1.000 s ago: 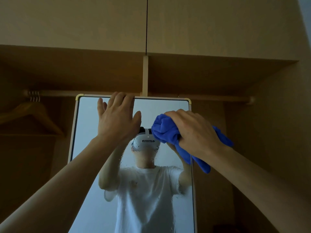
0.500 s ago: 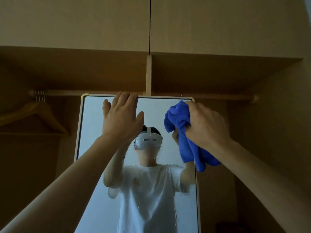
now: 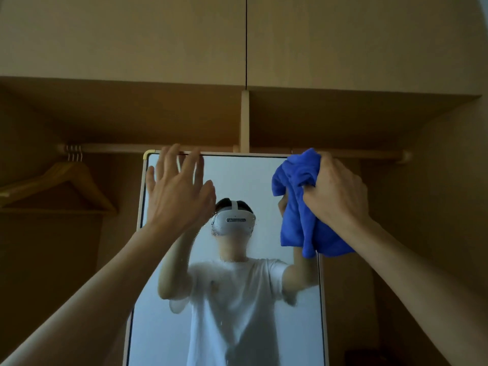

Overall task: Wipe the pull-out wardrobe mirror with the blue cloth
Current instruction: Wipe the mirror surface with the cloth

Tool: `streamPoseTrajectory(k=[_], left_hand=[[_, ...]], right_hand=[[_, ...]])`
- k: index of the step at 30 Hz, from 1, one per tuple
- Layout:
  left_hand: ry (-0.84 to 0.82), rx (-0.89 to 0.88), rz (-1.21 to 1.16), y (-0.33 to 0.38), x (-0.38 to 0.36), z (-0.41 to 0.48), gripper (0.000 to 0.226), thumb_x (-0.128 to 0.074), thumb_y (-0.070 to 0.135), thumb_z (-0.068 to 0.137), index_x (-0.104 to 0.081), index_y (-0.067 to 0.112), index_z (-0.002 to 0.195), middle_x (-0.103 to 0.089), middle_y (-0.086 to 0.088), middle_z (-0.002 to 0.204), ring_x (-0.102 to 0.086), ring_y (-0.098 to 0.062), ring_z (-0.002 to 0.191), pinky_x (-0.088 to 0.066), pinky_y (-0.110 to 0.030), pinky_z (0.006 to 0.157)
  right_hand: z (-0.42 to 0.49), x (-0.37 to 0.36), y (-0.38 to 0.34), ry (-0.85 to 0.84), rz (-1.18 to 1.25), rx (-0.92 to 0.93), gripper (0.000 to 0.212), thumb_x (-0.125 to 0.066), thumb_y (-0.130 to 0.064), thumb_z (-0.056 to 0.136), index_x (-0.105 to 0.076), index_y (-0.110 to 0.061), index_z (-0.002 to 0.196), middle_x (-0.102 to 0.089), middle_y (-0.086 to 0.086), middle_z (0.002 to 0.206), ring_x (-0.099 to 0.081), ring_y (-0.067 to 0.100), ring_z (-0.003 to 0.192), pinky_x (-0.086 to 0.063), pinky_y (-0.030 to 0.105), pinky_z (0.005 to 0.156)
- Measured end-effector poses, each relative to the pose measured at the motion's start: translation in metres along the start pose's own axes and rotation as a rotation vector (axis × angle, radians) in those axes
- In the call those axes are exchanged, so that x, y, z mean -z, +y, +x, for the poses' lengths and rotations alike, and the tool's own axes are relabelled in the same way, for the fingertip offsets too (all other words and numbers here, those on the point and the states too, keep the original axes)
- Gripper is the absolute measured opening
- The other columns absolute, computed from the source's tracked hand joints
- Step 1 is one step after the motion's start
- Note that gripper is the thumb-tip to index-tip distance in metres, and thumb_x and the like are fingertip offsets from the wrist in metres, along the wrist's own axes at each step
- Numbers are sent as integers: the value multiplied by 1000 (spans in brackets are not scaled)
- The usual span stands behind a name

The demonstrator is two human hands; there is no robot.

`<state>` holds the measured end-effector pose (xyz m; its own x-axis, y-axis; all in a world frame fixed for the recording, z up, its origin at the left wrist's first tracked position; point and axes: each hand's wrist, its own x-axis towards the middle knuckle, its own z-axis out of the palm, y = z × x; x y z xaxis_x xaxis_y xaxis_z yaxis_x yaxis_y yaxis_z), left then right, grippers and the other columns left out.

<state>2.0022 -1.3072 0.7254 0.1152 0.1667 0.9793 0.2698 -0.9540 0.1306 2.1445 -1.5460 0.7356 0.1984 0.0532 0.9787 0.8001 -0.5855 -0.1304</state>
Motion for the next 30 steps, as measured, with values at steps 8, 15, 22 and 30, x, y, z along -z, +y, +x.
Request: streamPoseTrajectory(k=[8, 15, 22, 30], left_hand=[[-36, 203, -117, -49, 7, -24, 78, -61, 42, 93, -16, 27, 155, -18, -19, 160, -20, -43, 145, -31, -60, 110], [-18, 248, -296, -57, -14, -29, 91, -48, 65, 87, 5, 38, 157, -26, -7, 159, -42, -36, 137, -47, -49, 91], [-42, 292, -355, -68, -17, -32, 89, -50, 62, 89, -7, 27, 159, -30, -3, 158, -54, -27, 118, -37, -33, 82], [-77, 307, -424, -65, -5, -33, 82, -56, 50, 93, -11, 28, 158, -36, 0, 153, -55, -22, 107, -37, -33, 79]], right_hand=[[7, -4, 0, 156, 68, -60, 40, -50, -53, 78, -48, -31, 111, -34, -28, 72, -32, -10, 54, -21, 14, 47], [6, -12, -8, 185, 27, -60, 33, -62, -45, 79, -42, -31, 101, -36, -25, 67, -35, -9, 50, -20, 12, 44], [10, -28, -20, 162, -19, -137, 34, -73, -32, 84, -52, -13, 104, -42, -12, 71, -37, -2, 53, -23, 16, 46], [3, -31, -87, 43, -20, -106, 34, -66, -29, 92, -54, -6, 114, -58, 4, 89, -59, 23, 72, -39, 29, 56]])
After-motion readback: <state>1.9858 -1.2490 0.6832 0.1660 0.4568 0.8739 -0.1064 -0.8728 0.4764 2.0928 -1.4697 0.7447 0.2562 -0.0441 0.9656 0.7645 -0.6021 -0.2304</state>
